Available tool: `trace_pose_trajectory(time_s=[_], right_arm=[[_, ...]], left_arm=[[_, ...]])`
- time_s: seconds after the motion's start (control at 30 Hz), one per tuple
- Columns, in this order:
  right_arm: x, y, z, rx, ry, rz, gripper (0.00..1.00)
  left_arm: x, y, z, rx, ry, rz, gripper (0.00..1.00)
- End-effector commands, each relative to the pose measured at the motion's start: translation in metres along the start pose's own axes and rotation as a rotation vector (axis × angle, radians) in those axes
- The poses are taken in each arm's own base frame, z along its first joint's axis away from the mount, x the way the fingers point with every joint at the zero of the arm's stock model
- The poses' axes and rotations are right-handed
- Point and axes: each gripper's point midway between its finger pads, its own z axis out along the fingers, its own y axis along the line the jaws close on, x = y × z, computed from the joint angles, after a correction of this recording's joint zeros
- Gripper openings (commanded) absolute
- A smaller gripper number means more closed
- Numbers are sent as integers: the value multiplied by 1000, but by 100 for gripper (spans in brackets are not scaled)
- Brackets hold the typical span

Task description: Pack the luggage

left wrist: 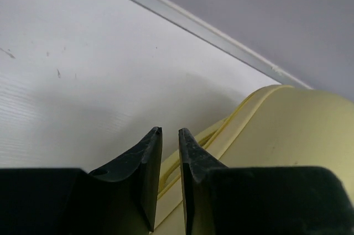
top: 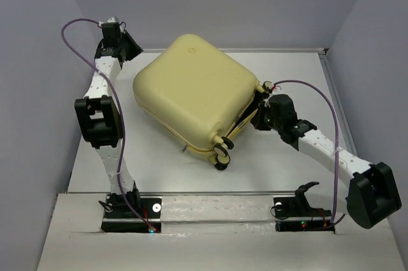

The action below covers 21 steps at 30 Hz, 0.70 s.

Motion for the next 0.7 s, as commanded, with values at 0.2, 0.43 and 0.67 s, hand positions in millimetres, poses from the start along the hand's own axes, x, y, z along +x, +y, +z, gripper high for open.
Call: trace_pose_trajectory(time_s=[0.2, 0.43, 0.67], right_arm=[[-34, 28, 38, -80, -45, 36, 7], [-76, 57, 67, -155, -109, 2, 7], [-120, 105, 87, -342, -124, -93, 7]], left_arm=[[97, -16, 13, 150, 141, -86, 24], [193, -7, -31, 179, 187, -204, 12], [259, -5, -110, 187, 147, -134, 11]])
